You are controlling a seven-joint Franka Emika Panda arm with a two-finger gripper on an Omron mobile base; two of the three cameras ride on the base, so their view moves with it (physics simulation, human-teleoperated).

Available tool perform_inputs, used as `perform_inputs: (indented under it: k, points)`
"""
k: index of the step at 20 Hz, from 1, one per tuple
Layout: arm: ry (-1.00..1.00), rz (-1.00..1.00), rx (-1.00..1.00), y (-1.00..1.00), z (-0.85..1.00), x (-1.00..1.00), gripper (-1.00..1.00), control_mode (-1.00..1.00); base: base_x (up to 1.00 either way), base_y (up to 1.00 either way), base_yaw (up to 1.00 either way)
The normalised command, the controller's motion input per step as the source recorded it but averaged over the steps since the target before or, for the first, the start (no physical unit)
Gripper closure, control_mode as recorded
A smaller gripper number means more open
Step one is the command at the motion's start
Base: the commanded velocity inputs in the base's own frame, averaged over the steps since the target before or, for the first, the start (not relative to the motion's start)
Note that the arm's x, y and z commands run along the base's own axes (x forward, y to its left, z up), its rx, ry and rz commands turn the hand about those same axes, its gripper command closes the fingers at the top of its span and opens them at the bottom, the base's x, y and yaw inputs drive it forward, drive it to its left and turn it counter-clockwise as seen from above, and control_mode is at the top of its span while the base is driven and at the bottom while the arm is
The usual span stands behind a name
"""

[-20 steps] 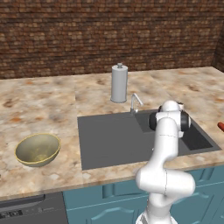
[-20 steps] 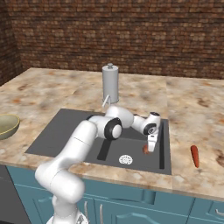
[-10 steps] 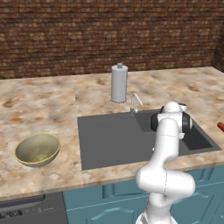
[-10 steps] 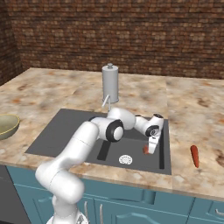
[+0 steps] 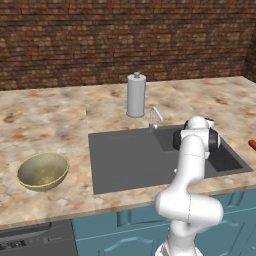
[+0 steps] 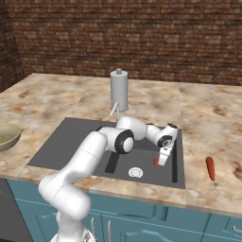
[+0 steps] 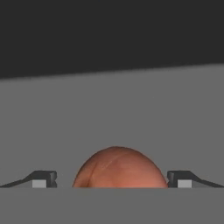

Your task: Remove the carrot and onion from the sink. Then move the bowl and cup from the counter to the sink for washing.

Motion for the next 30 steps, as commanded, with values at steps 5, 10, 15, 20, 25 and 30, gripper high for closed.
perform_inputs:
  k: [5, 10, 15, 20, 25, 30]
  points:
    - [0.00, 0.00, 0.06, 0.10, -0.01, -0.01, -1.00, -1.00, 0.00, 0.00, 0.00]
    - [0.00, -0.02, 0.03, 0.04, -0.13, 0.00, -1.00, -1.00, 0.00, 0.00, 0.00]
    - [0.00, -0.05, 0.00, 0.05, -0.20, 0.00, -1.00, -1.00, 0.00, 0.00, 0.00]
    - [0.00, -0.05, 0.01, 0.15, -0.13, 0.00, -1.00, -1.00, 0.00, 0.00, 0.00]
    - [0.00, -0.05, 0.05, 0.21, -0.11, 0.00, -1.00, -1.00, 0.00, 0.00, 0.00]
    - [0.00, -0.05, 0.05, 0.21, -0.13, 0.00, -1.00, -1.00, 0.00, 0.00, 0.00]
